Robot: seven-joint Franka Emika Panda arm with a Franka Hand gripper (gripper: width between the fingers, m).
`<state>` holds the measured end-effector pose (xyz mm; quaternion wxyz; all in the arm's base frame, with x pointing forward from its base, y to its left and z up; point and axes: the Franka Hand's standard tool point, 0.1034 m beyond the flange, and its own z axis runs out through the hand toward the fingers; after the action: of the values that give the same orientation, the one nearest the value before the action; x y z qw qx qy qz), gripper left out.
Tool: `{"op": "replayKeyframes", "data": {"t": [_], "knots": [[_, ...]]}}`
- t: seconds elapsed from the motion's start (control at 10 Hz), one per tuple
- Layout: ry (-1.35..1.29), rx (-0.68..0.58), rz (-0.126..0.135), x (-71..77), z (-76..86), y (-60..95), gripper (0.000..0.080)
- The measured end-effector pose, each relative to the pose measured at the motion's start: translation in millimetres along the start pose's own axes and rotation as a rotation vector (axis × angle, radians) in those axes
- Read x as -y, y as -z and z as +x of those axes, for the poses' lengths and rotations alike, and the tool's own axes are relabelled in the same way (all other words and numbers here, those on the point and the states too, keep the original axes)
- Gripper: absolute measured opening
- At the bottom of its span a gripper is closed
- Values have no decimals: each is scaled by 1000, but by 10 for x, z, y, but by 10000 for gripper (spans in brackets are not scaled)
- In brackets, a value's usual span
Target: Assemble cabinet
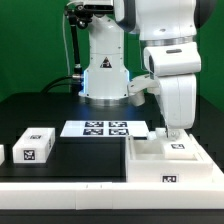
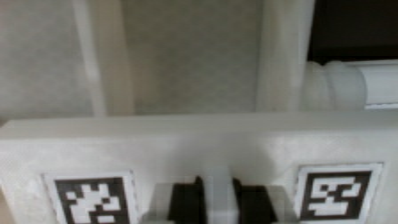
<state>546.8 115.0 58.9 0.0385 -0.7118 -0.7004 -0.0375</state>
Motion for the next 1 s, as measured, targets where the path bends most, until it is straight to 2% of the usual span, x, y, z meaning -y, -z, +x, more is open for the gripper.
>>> {"op": "replayKeyframes", "data": {"t": [0.1,0.2,0.3,0.5,1.0], "knots": [[0,0,0,-2,0,0,62],[-2,0,9,-68,10,-1,62],[-4,-8,4,-209,49,-2,62],[-16,-14,-3,-351,68,-14,62],[-18,-11,10,-371,64,-15,62]]}}
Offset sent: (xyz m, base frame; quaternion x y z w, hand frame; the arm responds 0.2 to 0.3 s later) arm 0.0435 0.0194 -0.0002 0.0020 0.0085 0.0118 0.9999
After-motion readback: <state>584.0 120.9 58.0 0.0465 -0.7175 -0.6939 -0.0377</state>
